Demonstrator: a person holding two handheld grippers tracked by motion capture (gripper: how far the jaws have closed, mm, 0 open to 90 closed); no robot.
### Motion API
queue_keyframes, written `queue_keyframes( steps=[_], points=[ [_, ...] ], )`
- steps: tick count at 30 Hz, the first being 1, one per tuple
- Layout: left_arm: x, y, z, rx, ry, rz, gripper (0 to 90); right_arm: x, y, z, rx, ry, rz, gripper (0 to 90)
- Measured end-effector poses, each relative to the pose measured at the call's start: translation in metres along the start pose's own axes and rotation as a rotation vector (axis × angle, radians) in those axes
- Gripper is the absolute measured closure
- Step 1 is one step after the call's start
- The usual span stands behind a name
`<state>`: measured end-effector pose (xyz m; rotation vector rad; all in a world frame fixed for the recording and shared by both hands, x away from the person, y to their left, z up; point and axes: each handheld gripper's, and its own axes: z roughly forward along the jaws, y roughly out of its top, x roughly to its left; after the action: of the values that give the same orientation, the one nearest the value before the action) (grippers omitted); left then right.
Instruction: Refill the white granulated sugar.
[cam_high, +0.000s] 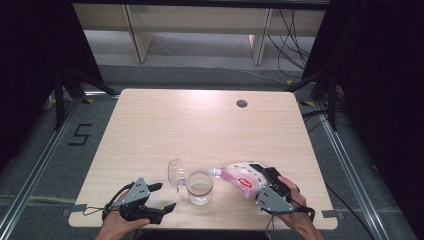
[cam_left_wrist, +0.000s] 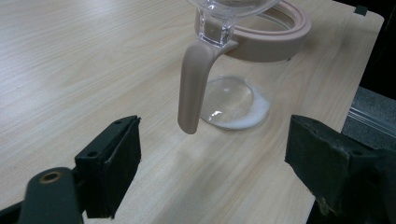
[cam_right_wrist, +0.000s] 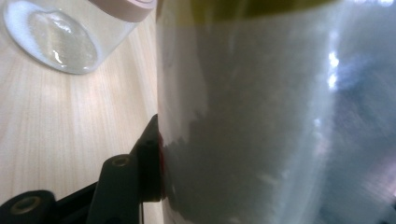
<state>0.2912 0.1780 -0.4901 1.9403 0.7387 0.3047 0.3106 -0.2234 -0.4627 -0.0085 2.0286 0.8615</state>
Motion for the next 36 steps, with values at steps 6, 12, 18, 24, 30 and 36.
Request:
queue_keyframes(
  steps=[6,12,18,24,30,36],
  points=[
    [0.000,0.000,-0.001,0.002,0.003,0.015,17.9,0.003,0.004,-0.003,0.023,-0.015,-0.012,47.4],
    [-0.001,-0.001,0.000,0.002,0.007,-0.015,17.9,0.003,0.008,-0.003,0.048,-0.030,-0.107,47.5],
    [0.001,0.000,0.000,0.005,0.005,0.015,17.9,0.006,0.011,-0.004,0.067,-0.048,-0.132,47.5],
    [0.001,0.000,0.000,0.006,0.007,0.013,17.9,0.006,0.014,-0.003,0.088,-0.058,-0.245,47.6],
    [0.001,-0.001,0.000,0.012,0.001,0.020,17.9,0.009,0.018,-0.002,0.118,-0.057,-0.269,47.7],
    [0.001,-0.001,0.000,0.016,0.006,0.021,17.9,0.011,0.021,-0.001,0.137,-0.064,-0.327,47.8]
  ],
)
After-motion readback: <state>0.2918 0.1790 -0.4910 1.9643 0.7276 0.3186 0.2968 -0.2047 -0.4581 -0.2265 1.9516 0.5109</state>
